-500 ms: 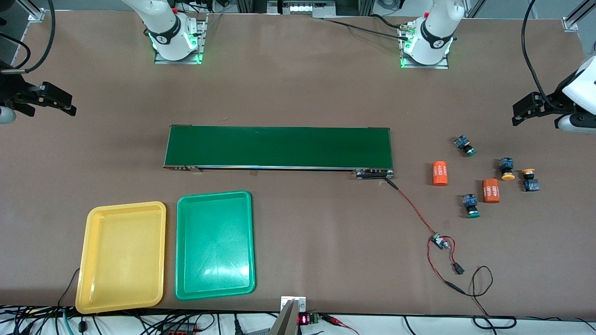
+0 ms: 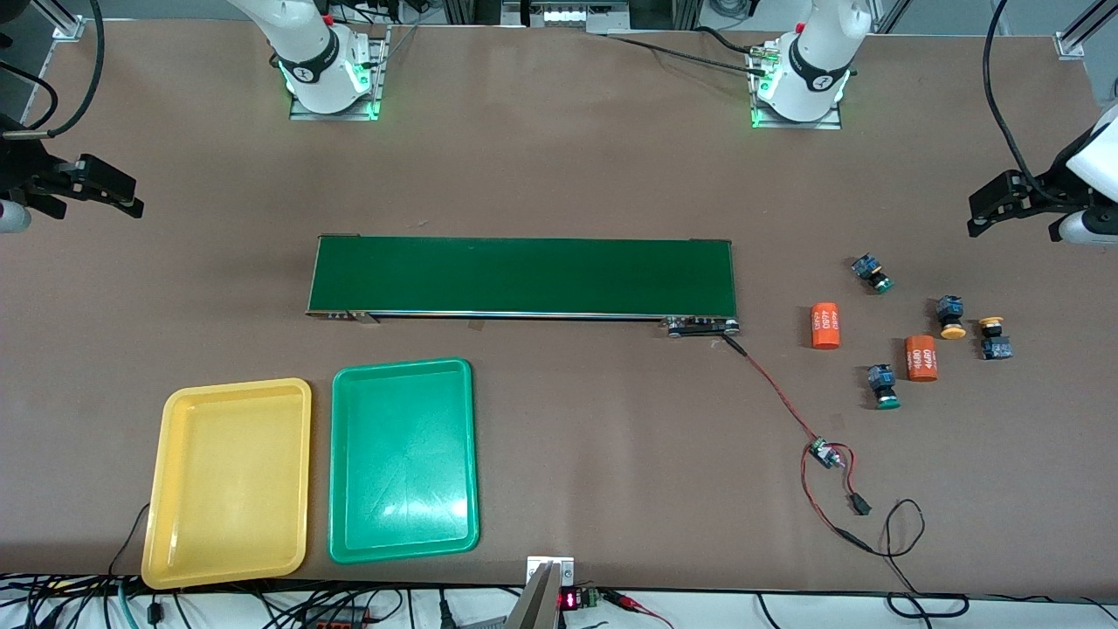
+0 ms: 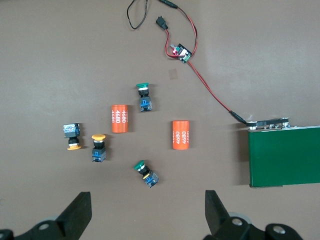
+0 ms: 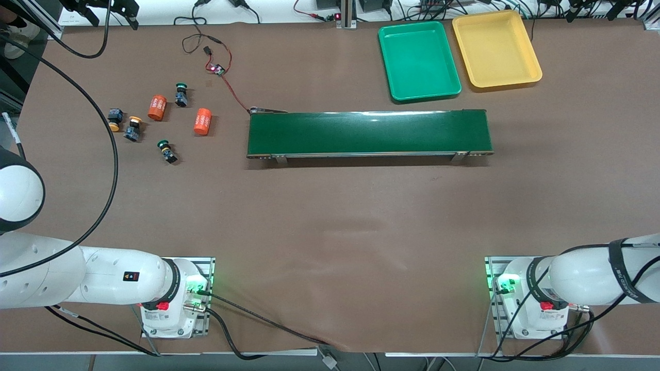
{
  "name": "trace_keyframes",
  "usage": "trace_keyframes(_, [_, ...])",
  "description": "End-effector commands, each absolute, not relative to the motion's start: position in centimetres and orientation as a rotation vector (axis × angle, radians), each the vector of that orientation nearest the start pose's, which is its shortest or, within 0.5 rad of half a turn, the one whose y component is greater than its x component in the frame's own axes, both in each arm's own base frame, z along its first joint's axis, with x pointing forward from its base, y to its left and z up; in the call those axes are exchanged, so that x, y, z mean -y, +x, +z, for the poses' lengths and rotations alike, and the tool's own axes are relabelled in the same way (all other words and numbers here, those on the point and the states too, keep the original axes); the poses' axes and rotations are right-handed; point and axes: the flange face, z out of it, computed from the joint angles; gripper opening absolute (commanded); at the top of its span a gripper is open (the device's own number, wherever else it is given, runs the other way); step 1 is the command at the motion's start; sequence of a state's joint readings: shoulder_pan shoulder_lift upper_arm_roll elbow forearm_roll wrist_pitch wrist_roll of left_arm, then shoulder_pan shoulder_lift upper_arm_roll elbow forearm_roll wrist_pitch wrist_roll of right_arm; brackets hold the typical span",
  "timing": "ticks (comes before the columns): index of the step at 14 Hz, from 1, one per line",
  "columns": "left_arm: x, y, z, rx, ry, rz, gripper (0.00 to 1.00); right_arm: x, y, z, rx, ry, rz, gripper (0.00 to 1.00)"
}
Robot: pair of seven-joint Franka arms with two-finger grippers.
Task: Sort buttons by color to trays
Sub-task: 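Move the left gripper toward the orange cylinder cells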
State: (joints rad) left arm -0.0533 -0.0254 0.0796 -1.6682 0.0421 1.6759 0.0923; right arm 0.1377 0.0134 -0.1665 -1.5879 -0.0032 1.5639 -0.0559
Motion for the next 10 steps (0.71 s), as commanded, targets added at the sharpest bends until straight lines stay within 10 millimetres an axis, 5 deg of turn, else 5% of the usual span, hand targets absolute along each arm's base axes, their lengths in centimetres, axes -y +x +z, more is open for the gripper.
trace_keyframes(1, [-2.0, 56.0, 60.2, -0.098, -3.081, -0.002, 1.0, 1.3, 55.3, 60.9, 0.046, -3.159, 0.064, 1.0])
trace_keyframes(7, [-2.5, 57.1, 57.1, -0.09, -3.083, 0.154, 1.0, 1.3, 55.3, 60.9, 0.049, -3.159, 0.066, 1.0])
trace_keyframes(10, [-2.6, 60.2, 53.5, -0.091, -3.067, 0.239, 1.0, 1.3, 55.3, 60.8, 0.051, -3.159, 0.067, 1.0])
